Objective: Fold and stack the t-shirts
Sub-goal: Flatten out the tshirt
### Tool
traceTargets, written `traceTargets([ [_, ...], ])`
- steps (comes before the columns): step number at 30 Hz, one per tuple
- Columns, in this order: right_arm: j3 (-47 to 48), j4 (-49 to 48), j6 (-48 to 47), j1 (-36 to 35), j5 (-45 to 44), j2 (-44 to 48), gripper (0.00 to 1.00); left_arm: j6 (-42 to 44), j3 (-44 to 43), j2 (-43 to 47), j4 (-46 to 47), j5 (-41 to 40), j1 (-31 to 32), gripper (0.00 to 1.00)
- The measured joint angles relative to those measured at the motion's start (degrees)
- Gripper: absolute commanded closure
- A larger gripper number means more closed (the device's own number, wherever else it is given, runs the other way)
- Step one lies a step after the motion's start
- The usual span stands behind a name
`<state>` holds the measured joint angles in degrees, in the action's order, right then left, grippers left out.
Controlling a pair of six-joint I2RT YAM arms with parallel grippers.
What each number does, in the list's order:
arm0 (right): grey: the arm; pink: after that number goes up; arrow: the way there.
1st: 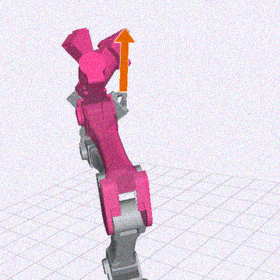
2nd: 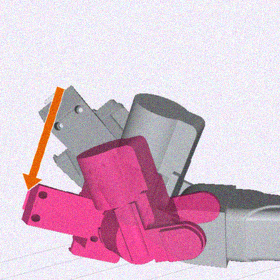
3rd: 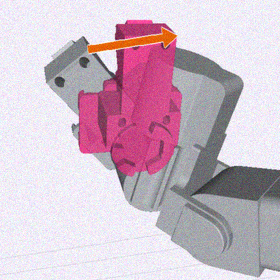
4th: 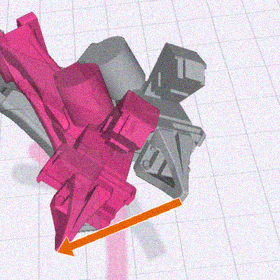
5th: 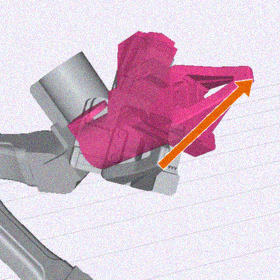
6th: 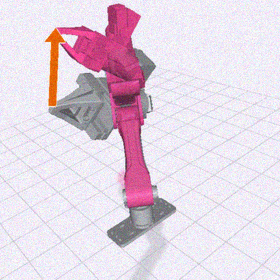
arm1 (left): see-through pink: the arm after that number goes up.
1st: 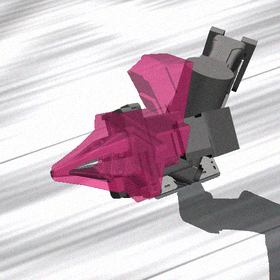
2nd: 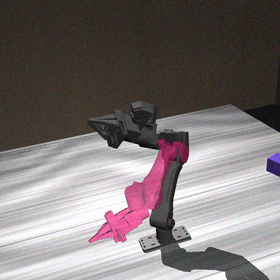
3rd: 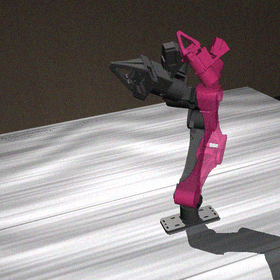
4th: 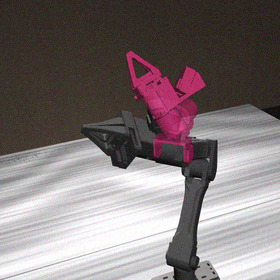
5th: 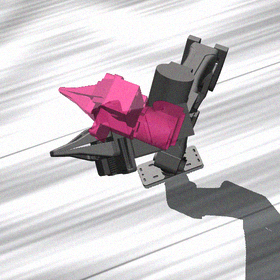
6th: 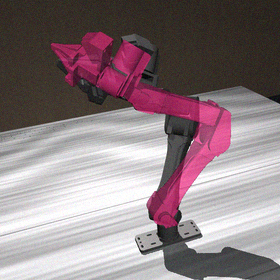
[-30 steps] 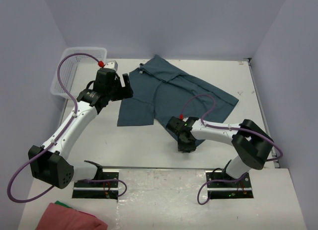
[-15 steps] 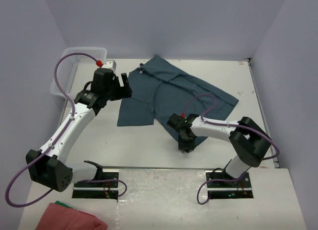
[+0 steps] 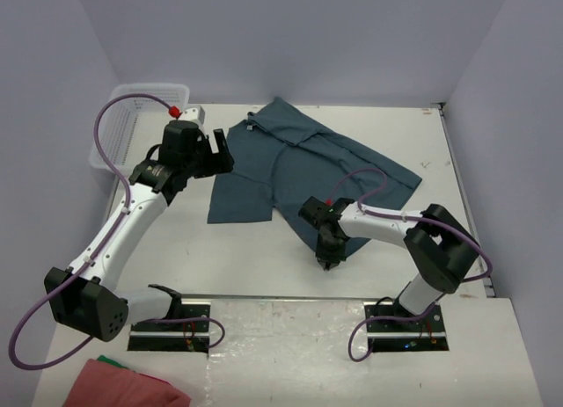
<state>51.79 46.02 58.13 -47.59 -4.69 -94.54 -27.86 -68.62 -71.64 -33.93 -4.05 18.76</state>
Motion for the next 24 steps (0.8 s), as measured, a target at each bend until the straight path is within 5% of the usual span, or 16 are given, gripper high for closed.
traceTargets([
  [5,0.42,0.44,0.2,0.9,0.0,-0.02,0.99,0.0,0.33,0.09,0.15,0.42,0.0,0.12],
  [13,0.59,0.9,0.42,0.26,-0.96,0.37,1.0,0.0,1.05,0.11,0.31,0.94,0.0,0.12],
  [24,5.25,8.76,0.96,-11.37,-11.3,3.17,1.0,-0.02,5.27,-0.96,1.99,0.85,0.0,0.13],
])
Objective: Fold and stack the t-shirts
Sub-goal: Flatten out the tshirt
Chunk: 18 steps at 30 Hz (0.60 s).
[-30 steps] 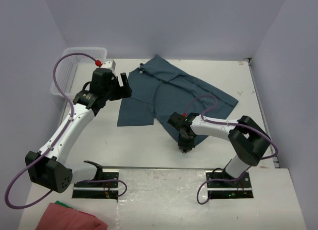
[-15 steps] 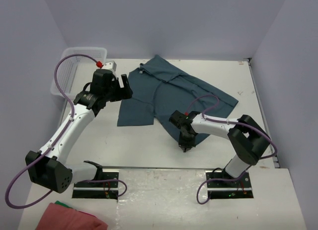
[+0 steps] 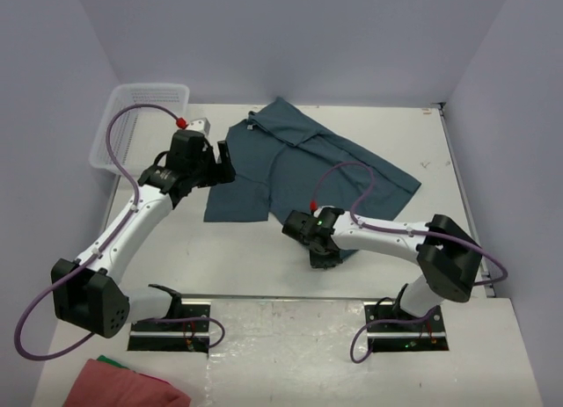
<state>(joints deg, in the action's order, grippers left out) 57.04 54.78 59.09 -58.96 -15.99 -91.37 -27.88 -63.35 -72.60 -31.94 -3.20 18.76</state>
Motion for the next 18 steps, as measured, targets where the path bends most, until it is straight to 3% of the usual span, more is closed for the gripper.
traceTargets([
  [7,0.42,-1.16,-0.42,-1.01,0.46,1.7,0.95,0.0,2.25,-0.85,0.17,-0.61,0.0,0.13],
  [11,-0.79,-3.37,-1.11,-1.09,0.68,0.17,0.7,0.0,2.25,-0.85,0.22,-1.03,0.0,0.13],
  [14,-1.18,-4.22,-1.88,-1.11,0.55,-1.81,0.64,0.0,2.25,-0.85,0.44,-1.07,0.0,0.13],
  [18,-1.16,-5.16,-2.82,-1.11,0.39,-4.81,0.63,0.0,2.25,-0.85,0.85,-1.05,0.0,0.13],
])
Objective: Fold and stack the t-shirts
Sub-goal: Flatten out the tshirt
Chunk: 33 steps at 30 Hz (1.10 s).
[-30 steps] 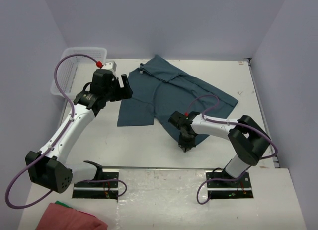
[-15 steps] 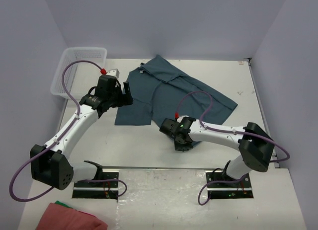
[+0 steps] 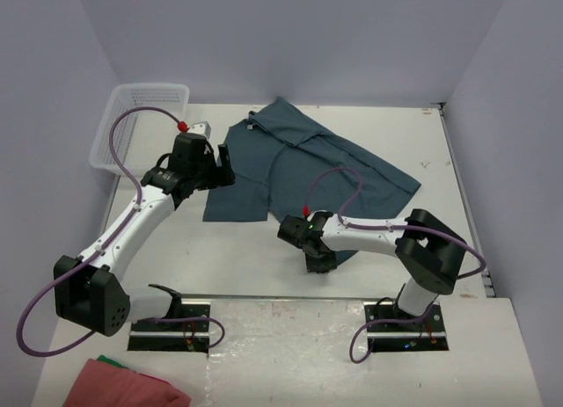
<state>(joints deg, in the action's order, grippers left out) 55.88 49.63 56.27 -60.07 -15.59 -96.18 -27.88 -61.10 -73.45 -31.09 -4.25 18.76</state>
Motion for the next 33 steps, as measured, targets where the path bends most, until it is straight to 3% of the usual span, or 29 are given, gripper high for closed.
traceTargets([
  [10,1.11,-0.17,-2.93,0.09,-0.2,-1.33,0.68,0.02,-0.02,0.0,0.13,0.04,0.0,0.13],
  [25,-0.9,-4.28,-3.69,1.38,2.32,-0.2,1.0,0.04,-0.15,0.0,0.11,-0.04,0.0,0.13],
  [33,-1.25,-4.72,-3.85,1.62,0.76,1.62,1.0,-1.2,3.69,0.04,-0.11,-2.51,0.0,0.1],
])
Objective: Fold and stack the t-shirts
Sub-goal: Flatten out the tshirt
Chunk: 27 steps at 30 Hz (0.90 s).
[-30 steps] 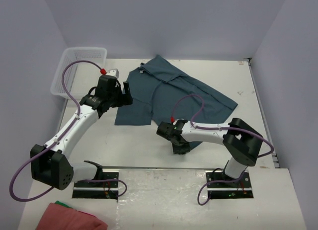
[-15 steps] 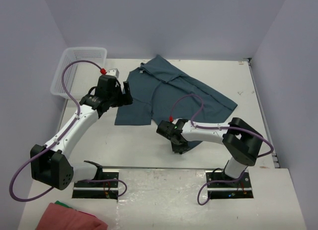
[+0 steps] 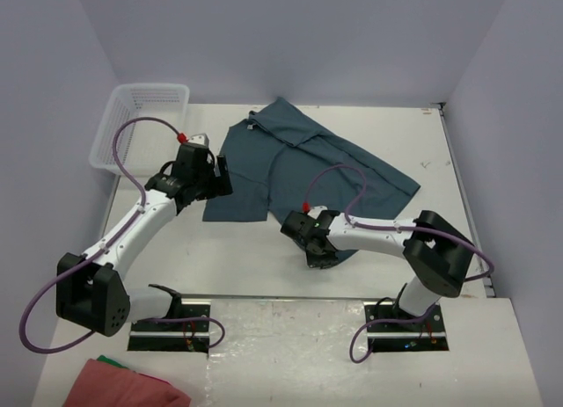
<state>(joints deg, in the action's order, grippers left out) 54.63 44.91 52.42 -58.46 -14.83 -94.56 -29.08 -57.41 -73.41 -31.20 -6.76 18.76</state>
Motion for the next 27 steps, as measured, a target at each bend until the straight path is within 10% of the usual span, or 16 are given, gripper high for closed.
traceTargets([
  [27,-0.9,-2.56,-5.14,0.26,-3.48,18.18,1.0,-7.8,5.11,-18.82,-3.61,-0.48,-6.4,0.29],
])
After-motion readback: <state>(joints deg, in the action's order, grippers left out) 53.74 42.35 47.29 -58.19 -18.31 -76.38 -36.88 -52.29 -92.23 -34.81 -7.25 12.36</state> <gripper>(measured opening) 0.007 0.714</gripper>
